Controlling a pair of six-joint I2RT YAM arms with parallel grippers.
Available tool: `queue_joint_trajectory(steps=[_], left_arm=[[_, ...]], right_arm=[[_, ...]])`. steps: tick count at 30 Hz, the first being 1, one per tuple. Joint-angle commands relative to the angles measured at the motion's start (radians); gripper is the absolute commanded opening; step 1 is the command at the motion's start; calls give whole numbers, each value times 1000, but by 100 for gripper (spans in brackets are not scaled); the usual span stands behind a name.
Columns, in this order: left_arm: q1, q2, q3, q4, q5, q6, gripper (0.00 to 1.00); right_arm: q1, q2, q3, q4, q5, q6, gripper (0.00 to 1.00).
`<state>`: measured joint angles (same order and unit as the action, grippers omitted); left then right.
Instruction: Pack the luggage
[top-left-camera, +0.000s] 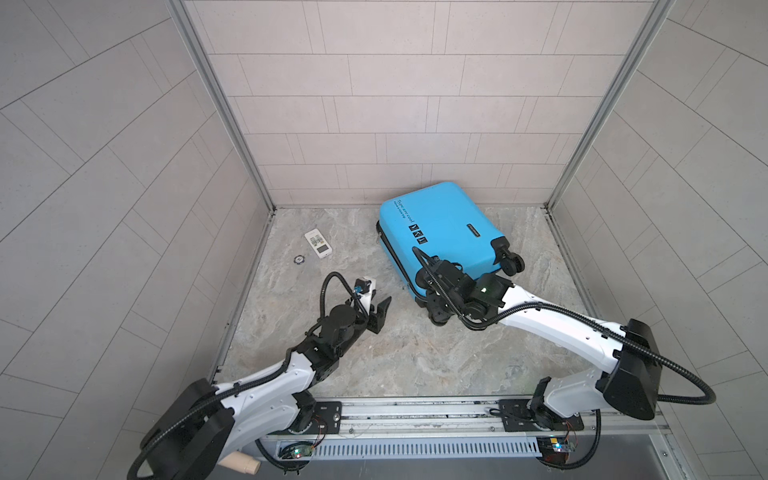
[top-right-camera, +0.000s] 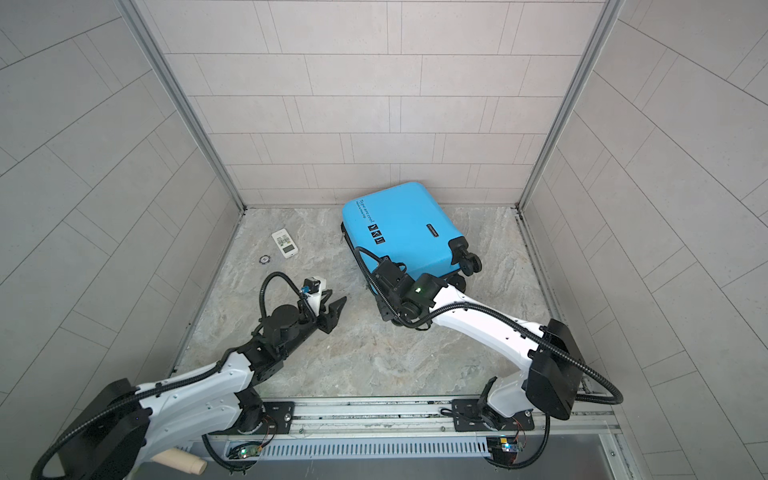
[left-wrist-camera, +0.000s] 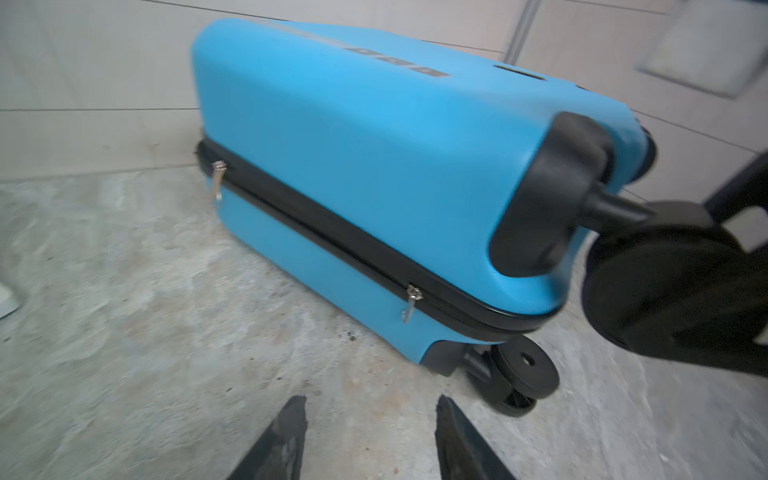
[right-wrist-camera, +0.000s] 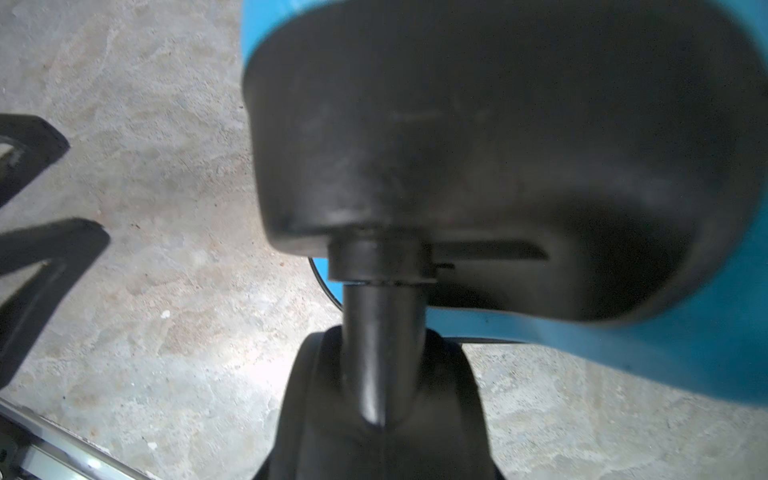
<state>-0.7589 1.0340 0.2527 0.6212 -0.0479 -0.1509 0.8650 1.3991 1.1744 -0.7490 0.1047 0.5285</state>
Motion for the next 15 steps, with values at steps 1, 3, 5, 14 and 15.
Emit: queue_joint_trajectory(steps=[1,3,5,14,15], left_arm=[[-51,64,35,81,18,128,54],[-54,116,36,96,55,139,55],[-56,177,80,109,81,158,55],[-54,443,110,402,51,188,48],[-54,471,117,425,50,187,48]], right_arm=[[-8,-89,-7,-20,67,-14,0],[-20,-104,-26,-14,55,-24,0],[-33,-108,-29,-8,39,-31,0],[-38,-92,9,0,8,-43,0],[-38,-88,12,-1,7,-44,0]])
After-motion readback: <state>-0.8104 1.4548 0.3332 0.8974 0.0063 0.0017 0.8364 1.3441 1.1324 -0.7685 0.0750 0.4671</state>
